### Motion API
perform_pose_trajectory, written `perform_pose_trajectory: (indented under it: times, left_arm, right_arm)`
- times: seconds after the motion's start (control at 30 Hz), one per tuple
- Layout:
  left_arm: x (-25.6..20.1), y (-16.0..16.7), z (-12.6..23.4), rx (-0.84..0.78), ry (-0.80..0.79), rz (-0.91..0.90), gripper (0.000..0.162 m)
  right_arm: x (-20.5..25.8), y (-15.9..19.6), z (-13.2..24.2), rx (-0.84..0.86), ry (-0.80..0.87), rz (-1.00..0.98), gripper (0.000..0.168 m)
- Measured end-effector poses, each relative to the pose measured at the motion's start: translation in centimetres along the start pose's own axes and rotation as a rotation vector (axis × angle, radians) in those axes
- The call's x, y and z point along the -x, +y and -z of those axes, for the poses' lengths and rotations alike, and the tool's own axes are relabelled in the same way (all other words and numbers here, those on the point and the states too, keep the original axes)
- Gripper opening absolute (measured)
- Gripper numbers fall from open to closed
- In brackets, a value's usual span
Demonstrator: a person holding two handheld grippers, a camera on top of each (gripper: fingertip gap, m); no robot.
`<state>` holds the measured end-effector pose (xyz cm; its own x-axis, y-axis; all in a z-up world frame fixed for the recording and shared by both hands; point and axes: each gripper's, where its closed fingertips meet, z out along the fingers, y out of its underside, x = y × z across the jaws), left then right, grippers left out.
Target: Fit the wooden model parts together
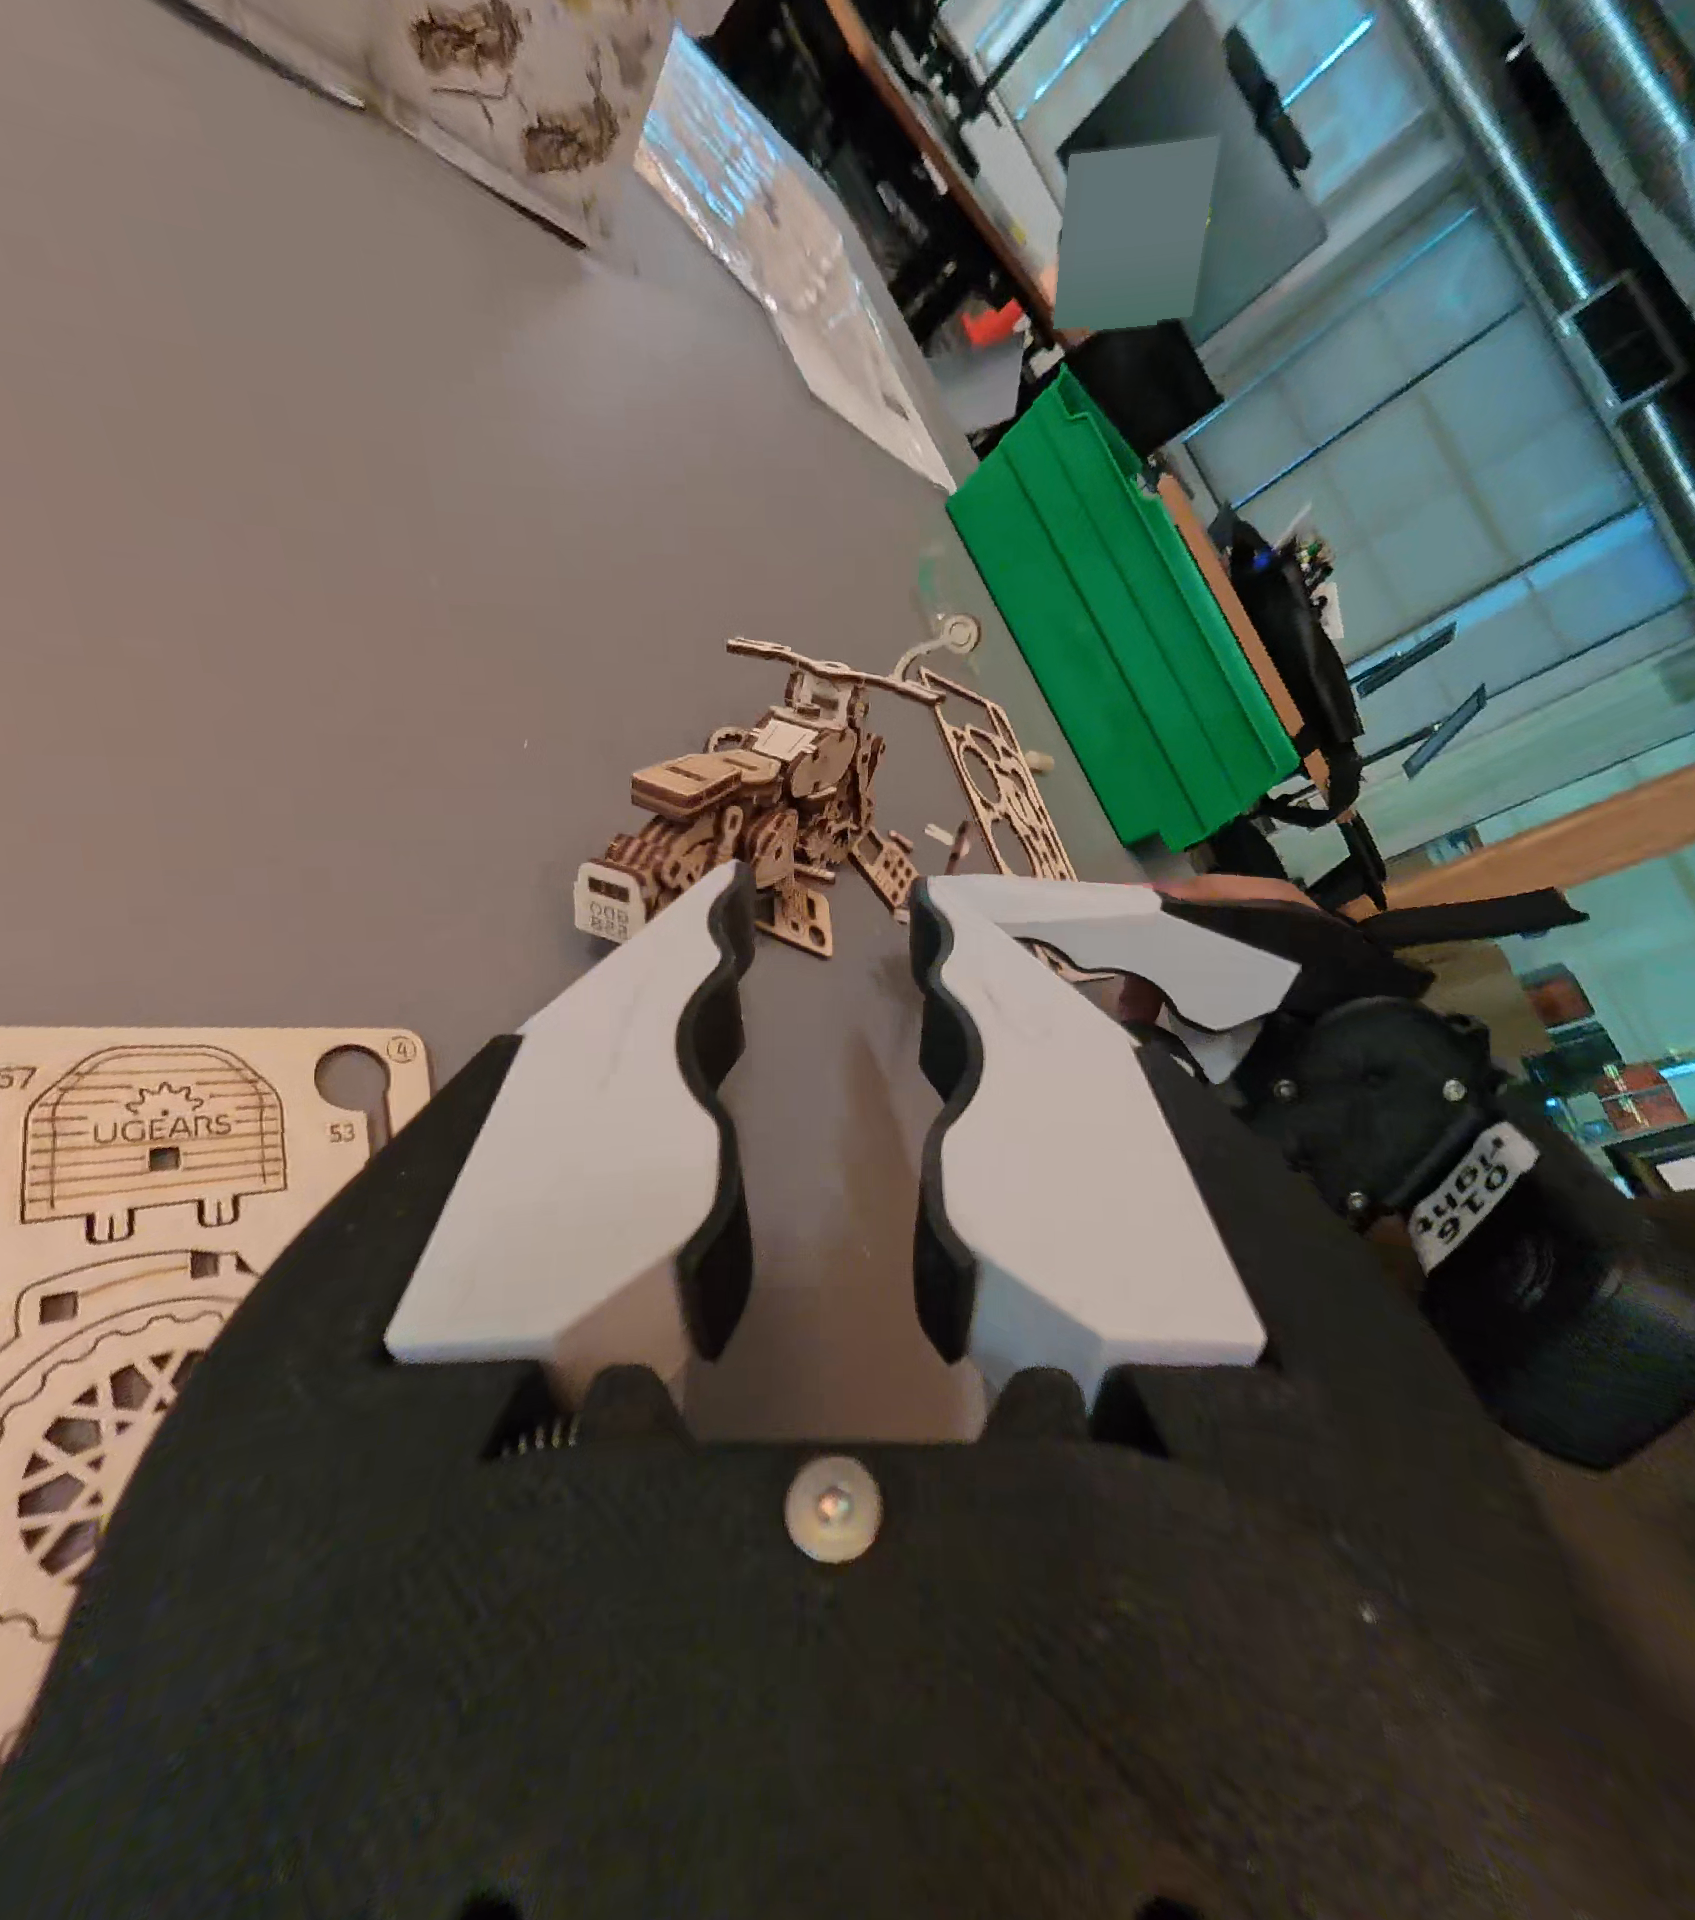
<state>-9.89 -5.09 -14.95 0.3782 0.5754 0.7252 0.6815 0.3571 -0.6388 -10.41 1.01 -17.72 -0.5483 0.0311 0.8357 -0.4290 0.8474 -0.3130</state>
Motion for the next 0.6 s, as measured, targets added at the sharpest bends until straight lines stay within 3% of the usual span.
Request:
perform_pose_trajectory:
  times: [0.23, 0.6]
  left_arm:
    - [0.1, 1.7, -0.8, 0.074, 0.029, -0.005, 0.025]
    - [0.9, 2.2, -1.0, 0.105, -0.054, -0.120, 0.023]
  right_arm:
    - [0.2, -0.7, -0.9, -0.002, 0.004, -0.002, 0.001]
    - [0.5, -1.1, -1.7, 0.002, 0.011, 0.048, 0.000]
